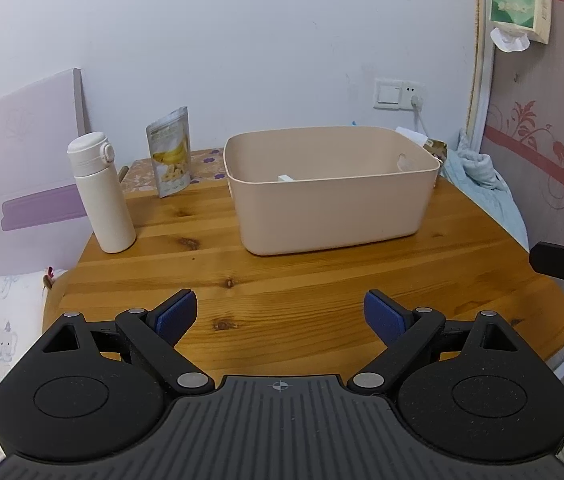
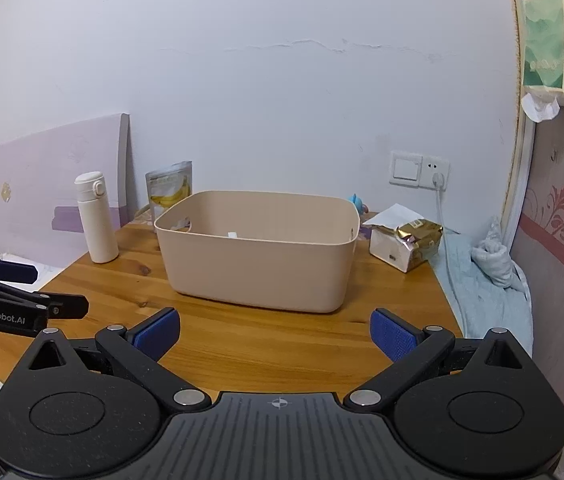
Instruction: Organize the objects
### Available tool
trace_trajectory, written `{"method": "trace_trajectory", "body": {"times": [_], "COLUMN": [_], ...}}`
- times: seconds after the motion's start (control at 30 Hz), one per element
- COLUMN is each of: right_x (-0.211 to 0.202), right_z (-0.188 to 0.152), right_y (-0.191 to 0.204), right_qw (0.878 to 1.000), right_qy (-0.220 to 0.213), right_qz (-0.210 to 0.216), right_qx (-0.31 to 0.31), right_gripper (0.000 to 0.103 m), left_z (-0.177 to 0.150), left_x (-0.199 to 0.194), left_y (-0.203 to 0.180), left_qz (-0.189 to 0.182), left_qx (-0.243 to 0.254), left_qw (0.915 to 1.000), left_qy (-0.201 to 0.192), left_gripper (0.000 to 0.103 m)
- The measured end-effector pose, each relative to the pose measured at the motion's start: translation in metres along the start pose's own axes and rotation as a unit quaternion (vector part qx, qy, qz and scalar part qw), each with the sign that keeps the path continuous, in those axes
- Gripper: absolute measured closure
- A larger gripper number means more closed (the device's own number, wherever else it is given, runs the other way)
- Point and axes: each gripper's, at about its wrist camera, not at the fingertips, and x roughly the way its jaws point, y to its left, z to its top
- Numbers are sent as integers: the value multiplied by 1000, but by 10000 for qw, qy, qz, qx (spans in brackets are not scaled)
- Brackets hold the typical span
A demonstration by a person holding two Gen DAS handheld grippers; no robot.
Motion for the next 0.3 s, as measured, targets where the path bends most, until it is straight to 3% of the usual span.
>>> {"method": "trace_trajectory", "body": {"times": [0.3], "right_x": [5], "right_z": [0], "right_y": [3], "right_qw": [10000], "right_qy": [33], "right_qz": [-45], "right_qx": [-49], "right_gripper": [0], "left_z": [-2], "left_x": [10], "left_y": [3], "left_qz": [-44], "left_qx": [-74], "left_qw": [9999], "left_qy": [56], "left_gripper": [11]}}
